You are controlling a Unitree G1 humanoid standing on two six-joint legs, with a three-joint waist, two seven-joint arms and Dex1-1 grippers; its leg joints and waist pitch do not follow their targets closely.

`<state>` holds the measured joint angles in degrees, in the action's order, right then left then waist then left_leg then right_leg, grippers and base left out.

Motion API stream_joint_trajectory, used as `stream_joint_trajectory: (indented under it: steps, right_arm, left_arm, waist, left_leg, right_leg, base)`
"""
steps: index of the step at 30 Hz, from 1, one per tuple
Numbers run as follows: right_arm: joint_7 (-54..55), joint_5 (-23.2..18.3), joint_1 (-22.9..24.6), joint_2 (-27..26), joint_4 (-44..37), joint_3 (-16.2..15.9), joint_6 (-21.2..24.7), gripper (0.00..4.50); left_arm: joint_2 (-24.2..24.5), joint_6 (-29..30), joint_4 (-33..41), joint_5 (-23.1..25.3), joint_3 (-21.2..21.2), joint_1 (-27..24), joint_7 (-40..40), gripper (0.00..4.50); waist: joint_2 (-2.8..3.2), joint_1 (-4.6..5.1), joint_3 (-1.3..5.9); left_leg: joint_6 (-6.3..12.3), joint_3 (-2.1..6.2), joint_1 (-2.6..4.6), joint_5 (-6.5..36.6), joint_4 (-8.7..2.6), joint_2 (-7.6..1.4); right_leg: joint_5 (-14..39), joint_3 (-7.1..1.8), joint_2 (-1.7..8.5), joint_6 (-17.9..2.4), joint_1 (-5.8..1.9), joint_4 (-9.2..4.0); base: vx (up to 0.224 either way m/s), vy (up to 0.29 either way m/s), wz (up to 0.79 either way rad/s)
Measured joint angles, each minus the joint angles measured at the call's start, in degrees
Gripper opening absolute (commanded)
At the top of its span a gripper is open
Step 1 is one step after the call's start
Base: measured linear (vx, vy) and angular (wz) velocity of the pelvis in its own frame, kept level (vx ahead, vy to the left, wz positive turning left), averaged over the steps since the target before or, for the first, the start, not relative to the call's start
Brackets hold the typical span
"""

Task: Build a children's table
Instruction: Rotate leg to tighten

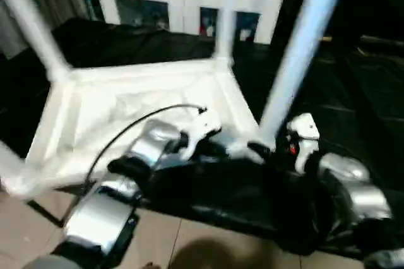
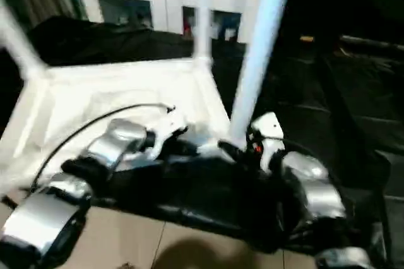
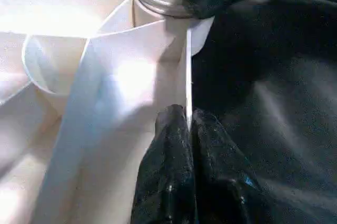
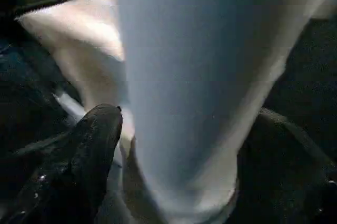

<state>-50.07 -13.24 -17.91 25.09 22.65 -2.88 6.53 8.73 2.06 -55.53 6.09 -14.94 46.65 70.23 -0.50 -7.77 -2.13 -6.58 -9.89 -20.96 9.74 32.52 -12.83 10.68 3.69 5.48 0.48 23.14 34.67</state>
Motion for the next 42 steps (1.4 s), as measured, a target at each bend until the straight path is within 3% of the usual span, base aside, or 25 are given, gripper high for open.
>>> stream_joint_trajectory:
  steps: [3, 7, 10, 19, 32, 42]
  right_arm:
    - [-6.1, -1.6, 1.9, 3.1, -3.7, -0.7, 1.9, 3.92]
    - [-12.0, -2.3, 4.0, 6.8, -7.1, -3.2, 4.2, 3.92]
    - [-13.3, -2.3, 4.3, 6.8, -7.2, -4.5, 4.6, 3.92]
    - [-14.2, -2.1, 2.3, 5.5, -6.5, -4.5, 4.6, 3.92]
    - [-14.2, -2.6, 2.2, 5.0, -6.0, -4.3, 5.4, 2.80]
    - [-11.0, -2.6, 2.7, 2.5, -5.2, -2.7, 5.2, 2.49]
  left_arm:
    - [1.8, 0.0, 2.6, -0.4, -0.8, -1.3, 4.5, 0.00]
    - [4.0, 0.0, 4.9, -1.2, -1.1, -2.9, 8.4, 0.00]
    - [4.4, 0.0, 5.5, -1.2, -1.1, -3.3, 8.7, 0.00]
    - [4.6, 0.8, 7.2, -1.2, -1.1, -3.8, 9.3, 0.00]
    - [4.7, 2.2, 8.5, -1.2, -1.2, -4.4, 9.5, 0.00]
    - [4.8, 2.5, 8.1, -1.2, -0.9, -4.5, 8.2, 0.00]
  waist:
    - [-0.06, -0.53, -0.04]
    - [-0.29, -0.50, -0.12]
    - [-0.40, -0.45, -0.18]
    - [-0.44, -0.51, -0.20]
    - [-0.41, -0.50, -0.18]
    - [-0.39, -0.27, -0.14]
  left_leg:
    - [0.00, -0.02, 0.00, 0.0, 0.15, -0.04]
    - [0.00, -0.04, -0.02, 0.0, 0.15, -0.05]
    - [-0.01, -0.03, 0.00, 0.0, 0.14, -0.05]
    - [-0.01, -0.03, -0.01, 0.0, 0.13, -0.04]
    - [-0.01, -0.03, -0.02, 0.0, 0.15, -0.02]
    - [-0.01, -0.03, 0.05, 0.0, 0.22, -0.02]
  right_leg:
    - [0.0, -0.02, 0.02, 0.0, -0.01, 0.01]
    - [0.0, -0.03, 0.03, 0.0, -0.03, 0.05]
    - [0.0, -0.03, 0.03, 0.1, 0.00, 0.16]
    - [0.0, -0.03, 0.03, 0.1, 0.01, 0.23]
    - [0.1, -0.04, 0.03, 0.1, 0.01, 0.23]
    - [0.0, -0.05, 0.02, 0.0, -0.02, 0.30]
  base:
    - [0.000, 0.000, 0.00]
    - [0.000, 0.000, 0.00]
    - [0.000, 0.000, 0.00]
    - [0.000, 0.000, 0.00]
    - [0.000, 0.000, 0.00]
    - [0.000, 0.000, 0.00]
